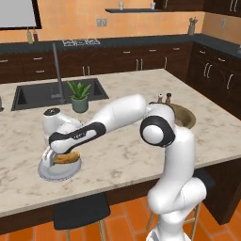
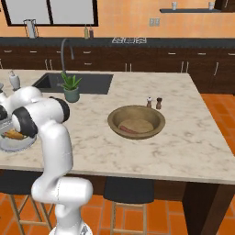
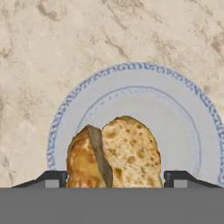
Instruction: Place one bun and one sausage from the bowl on each plate.
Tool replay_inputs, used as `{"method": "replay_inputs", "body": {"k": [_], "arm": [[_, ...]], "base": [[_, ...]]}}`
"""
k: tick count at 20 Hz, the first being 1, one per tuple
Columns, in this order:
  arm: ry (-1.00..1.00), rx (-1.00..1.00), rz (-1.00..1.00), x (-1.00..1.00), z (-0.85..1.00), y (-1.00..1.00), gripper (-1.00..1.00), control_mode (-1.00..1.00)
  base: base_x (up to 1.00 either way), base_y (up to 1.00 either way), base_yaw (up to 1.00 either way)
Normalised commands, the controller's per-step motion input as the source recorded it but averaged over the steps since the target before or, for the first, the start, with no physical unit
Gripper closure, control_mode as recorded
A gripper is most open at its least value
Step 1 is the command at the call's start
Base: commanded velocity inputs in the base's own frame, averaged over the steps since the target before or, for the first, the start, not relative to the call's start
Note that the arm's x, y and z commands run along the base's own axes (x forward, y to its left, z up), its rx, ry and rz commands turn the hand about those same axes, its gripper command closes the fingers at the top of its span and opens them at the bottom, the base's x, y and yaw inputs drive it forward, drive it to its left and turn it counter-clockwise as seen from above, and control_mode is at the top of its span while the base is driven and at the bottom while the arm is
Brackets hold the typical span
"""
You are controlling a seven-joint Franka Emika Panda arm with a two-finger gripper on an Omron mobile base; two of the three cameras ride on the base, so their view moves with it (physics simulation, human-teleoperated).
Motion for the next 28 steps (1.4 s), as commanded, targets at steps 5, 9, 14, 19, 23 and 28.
{"method": "replay_inputs", "body": {"k": [5, 9, 14, 19, 23, 28], "arm": [[-0.16, 0.00, -0.04, -0.08, -0.38, 0.03, 1.00, -1.00], [-0.04, 0.00, -0.02, 0.00, -0.18, 0.00, -1.00, -1.00], [0.00, 0.00, 0.00, 0.00, -0.08, -0.02, -1.00, -1.00], [0.00, 0.00, 0.00, 0.13, -0.07, -0.06, -1.00, -1.00], [0.00, 0.01, 0.01, 0.21, 0.01, -0.13, -1.00, -1.00], [0.10, 0.02, 0.00, -0.03, 0.97, -0.02, -1.00, -1.00]], "base": [[0.00, 0.00, 0.00], [0.00, 0.00, 0.00], [0.00, 0.00, 0.00], [0.00, 0.00, 0.00], [0.00, 0.00, 0.00], [0.00, 0.00, 0.00]]}}
